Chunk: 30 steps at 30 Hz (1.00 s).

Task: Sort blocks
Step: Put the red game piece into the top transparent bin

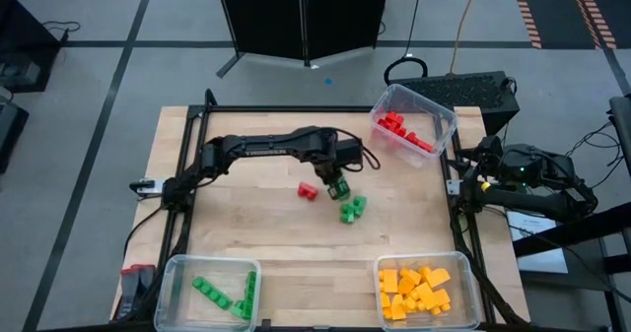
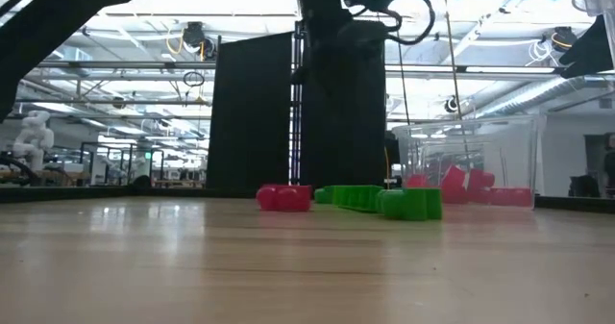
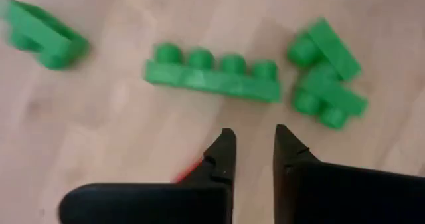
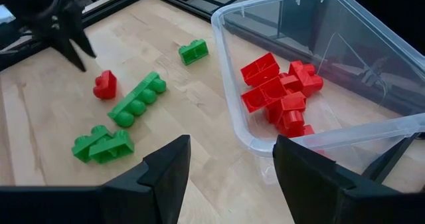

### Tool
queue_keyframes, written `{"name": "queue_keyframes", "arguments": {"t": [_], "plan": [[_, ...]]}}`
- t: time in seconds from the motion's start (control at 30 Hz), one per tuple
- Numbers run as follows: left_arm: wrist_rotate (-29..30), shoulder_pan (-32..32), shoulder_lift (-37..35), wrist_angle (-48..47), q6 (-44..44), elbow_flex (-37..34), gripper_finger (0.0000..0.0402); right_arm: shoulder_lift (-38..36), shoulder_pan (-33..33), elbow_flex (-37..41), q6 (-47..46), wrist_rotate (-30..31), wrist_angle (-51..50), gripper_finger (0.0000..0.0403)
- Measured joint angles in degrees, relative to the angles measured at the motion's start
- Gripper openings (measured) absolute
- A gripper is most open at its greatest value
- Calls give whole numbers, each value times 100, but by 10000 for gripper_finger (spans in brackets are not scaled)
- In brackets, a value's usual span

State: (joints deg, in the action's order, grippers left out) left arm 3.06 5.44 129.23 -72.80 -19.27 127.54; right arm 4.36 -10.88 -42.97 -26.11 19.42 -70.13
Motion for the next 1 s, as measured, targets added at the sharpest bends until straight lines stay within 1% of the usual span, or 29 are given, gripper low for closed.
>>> {"name": "queue_keyframes", "arguments": {"t": [0.07,0.17,0.27,0.37,0.43,0.5,0.57,0.67,0.8,0.9,1.0], "plan": [[-153,-22,0,-44,-30,-117,31,0,0,1,0,0,0,208],[-273,-38,2,-259,-68,-145,69,0,0,0,2,-2,0,208],[-230,-48,12,-515,419,-141,118,0,-1,0,56,-2,0,208],[-27,-80,41,-1005,917,-143,174,0,-1,1,109,-4,0,208],[6,-93,70,-1216,1211,-141,211,0,0,1,109,-3,0,208],[8,-104,102,-1328,1577,-143,244,0,1,0,109,-6,0,208],[16,-108,108,-1232,1982,-144,269,0,0,1,81,-7,0,208],[82,-108,103,-1056,2421,-143,289,0,1,-1,25,-28,0,208],[163,-108,96,-987,2723,-186,292,0,1,1,-17,-31,0,208],[171,-108,90,-887,2792,-510,293,0,-1,-1,-17,-31,0,208],[176,-148,105,-836,3055,-886,293,0,1,-1,-20,-31,0,208]]}}
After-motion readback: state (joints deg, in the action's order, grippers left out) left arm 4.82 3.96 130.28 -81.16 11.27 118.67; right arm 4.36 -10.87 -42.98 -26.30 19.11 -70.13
